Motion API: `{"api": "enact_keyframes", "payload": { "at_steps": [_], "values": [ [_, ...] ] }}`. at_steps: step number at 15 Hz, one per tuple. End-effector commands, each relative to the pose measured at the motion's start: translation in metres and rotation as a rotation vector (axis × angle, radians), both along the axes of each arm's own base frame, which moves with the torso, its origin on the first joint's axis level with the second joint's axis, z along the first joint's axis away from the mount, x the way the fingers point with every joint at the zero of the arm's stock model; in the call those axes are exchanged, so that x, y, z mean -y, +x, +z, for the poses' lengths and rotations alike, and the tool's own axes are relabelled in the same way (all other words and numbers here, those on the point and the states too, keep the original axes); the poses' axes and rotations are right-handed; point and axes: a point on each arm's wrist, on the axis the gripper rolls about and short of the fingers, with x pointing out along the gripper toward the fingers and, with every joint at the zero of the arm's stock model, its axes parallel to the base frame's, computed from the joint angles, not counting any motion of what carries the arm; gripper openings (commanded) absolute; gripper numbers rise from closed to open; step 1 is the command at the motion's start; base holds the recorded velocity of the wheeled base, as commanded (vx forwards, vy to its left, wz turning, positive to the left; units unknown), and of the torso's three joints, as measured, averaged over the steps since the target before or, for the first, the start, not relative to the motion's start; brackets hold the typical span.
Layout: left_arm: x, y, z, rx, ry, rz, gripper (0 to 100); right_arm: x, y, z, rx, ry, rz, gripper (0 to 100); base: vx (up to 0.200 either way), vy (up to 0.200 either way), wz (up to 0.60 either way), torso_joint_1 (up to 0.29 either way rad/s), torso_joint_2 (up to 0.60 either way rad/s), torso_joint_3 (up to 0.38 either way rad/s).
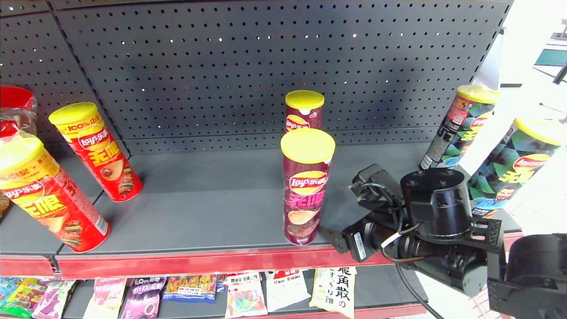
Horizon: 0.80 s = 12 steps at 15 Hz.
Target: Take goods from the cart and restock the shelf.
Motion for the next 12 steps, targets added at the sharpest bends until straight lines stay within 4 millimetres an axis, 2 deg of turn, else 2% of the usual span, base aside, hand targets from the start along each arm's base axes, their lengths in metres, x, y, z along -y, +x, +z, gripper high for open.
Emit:
{"api": "enact_keyframes", "payload": {
  "at_steps": [1,12],
  "values": [
    [0.0000,0.0000,0.0000,0.001,0.000,0.000,100,-0.0022,0.0012,-0.0008,-0.001,-0.001,0.003,100,0.000,0.000,0.00,0.000,0.00,0.000],
    [0.0000,0.0000,0.0000,0.001,0.000,0.000,100,-0.0084,0.0038,-0.0014,0.000,0.000,0.013,100,0.000,0.000,0.00,0.000,0.00,0.000]
  ]
}}
